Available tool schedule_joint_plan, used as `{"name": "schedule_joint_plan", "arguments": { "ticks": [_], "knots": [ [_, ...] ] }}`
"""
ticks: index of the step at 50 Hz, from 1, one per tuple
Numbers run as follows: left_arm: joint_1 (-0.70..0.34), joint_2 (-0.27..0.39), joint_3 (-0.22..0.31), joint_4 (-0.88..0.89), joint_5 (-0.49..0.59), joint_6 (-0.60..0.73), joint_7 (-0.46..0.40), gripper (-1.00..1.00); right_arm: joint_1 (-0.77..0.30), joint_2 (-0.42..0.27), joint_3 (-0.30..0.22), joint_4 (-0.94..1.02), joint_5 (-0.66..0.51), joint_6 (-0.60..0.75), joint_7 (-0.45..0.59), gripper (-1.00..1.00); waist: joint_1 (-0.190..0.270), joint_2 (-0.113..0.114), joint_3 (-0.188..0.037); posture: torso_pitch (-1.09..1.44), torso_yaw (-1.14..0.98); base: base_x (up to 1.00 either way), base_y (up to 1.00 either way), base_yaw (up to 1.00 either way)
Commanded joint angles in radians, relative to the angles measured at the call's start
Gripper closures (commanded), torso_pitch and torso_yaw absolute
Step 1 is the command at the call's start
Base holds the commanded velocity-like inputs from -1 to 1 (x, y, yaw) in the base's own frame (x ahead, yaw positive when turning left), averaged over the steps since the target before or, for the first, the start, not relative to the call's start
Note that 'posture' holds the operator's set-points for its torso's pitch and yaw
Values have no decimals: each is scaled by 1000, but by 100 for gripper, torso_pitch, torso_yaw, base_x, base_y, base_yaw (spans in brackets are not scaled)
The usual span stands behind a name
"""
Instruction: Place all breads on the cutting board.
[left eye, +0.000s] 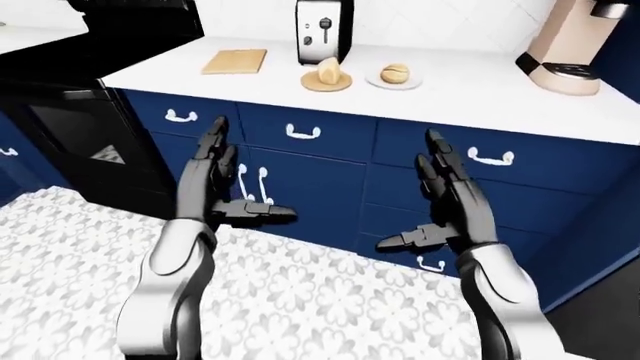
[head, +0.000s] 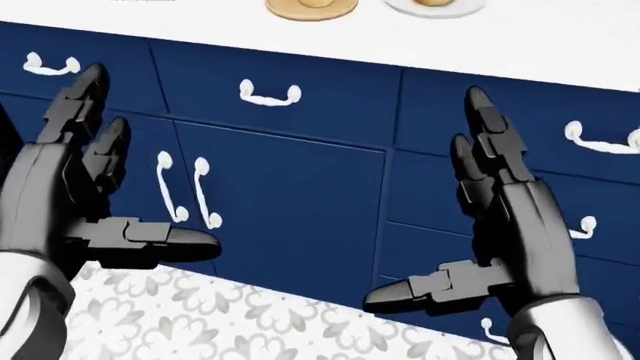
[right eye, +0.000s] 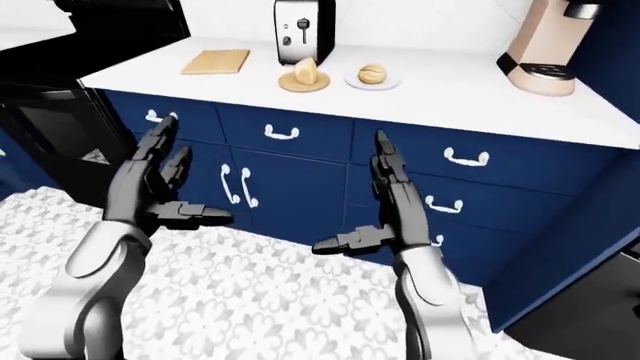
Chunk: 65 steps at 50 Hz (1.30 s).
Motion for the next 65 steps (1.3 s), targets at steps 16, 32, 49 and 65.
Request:
{"name": "schedule_joint_plan", "arguments": {
  "ticks": [16, 32, 49, 65],
  "knots": [
    [-73, 2, -4, -34, -52, -3, 28, -100, -57, -42, -89, -159, 52, 68, -36, -100, -3, -120, -22, 0, 0, 49, -4, 0],
    [-100, 32, 15, -85, -101, 58, 55, -100, -62, -52, -108, -210, 74, 103, -44, -100, 3, -14, -27, 0, 0, 46, -4, 0],
    [-114, 40, 19, -91, -103, 75, 52, -100, -78, -65, -137, -255, 137, 146, -61, -100, -6, -106, -27, 0, 0, 26, -4, 0],
    [-97, 45, 35, -107, -113, 71, 44, -100, -74, -67, -107, -239, 96, 140, -59, -100, 5, -91, -24, 0, 0, 0, 0, -17]
  ]
}}
